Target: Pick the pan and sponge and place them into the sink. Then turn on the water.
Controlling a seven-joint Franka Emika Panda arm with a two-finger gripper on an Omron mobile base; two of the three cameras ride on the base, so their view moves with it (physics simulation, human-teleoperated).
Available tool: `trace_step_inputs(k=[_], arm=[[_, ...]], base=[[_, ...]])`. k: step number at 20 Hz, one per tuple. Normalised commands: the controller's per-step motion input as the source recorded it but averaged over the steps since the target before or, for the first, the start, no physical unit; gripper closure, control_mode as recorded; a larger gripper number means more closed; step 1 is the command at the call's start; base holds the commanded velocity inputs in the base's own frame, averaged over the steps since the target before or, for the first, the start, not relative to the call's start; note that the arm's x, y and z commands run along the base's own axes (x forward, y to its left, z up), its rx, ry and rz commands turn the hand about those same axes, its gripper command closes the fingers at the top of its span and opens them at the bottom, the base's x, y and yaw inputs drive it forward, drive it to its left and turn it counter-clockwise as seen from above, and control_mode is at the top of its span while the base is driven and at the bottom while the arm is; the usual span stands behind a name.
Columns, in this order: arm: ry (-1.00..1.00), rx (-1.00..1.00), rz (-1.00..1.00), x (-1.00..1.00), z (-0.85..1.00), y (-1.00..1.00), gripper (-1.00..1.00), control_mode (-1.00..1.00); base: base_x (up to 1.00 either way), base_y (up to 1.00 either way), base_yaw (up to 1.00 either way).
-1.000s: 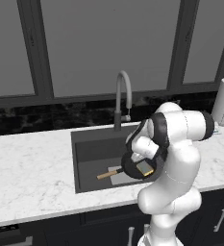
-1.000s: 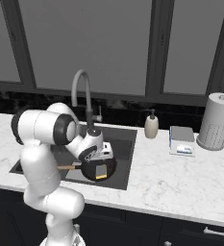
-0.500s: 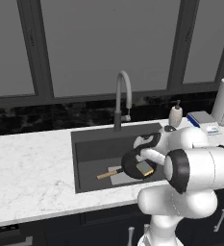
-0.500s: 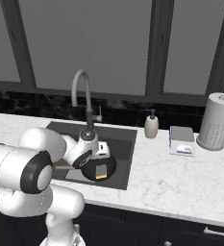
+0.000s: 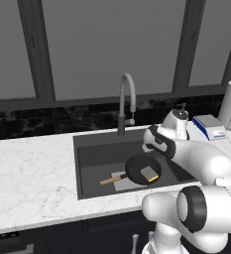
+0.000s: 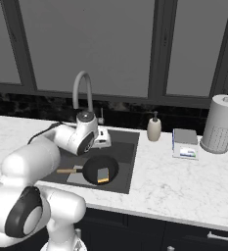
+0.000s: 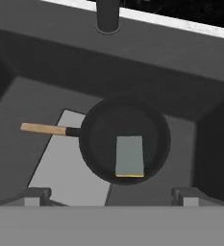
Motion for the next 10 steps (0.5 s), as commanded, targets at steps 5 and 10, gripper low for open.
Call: trace_step_inputs(k=[5,10], arm=[[0.03,0.14,0.00,0.00,0.09,-0.31,-1.00,-1.00],[0.00,0.01,0.00,0.00,0.00,-0.01,-1.00,-1.00]], base=[[0.00,0.00,0.00],[0.00,0.00,0.00]])
